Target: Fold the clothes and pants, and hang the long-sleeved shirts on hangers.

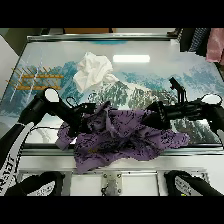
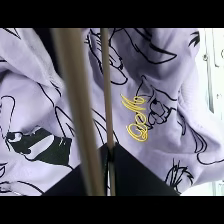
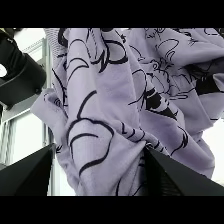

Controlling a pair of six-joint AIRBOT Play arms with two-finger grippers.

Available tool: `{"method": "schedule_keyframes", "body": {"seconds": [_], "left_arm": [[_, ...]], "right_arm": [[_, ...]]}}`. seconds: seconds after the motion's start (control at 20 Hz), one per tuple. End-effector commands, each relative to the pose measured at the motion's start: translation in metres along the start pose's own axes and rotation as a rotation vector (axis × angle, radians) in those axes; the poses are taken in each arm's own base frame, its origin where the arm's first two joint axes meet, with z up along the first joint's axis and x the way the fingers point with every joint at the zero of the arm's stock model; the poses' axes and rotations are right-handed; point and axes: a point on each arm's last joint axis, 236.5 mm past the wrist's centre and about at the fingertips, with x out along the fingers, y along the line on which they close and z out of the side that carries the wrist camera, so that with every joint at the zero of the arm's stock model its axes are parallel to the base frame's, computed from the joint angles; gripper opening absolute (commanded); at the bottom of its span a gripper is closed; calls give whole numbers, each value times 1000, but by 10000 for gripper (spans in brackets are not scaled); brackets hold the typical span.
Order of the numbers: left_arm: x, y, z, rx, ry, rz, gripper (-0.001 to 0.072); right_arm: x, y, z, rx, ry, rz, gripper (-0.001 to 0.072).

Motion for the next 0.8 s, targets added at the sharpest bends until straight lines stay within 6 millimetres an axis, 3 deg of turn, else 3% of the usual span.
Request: {"method": "schedule_keyframes", "body": {"seconds": [0.0,0.5,0.55,0.65,0.75], "left_arm": [[0,0,3,1,-11,1,18],[0,0,3,1,-11,1,19],[0,0,3,1,-10,1,19],[0,0,3,1,-10,1,19],[0,0,3,1,-10,1,19]], "right_arm": [[3,0,1,0,-4,8,614],[3,0,1,1,-4,9,612],[3,0,1,0,-4,9,566],[3,0,0,-4,-4,10,21],[3,0,0,-72,-4,9,16]]}}
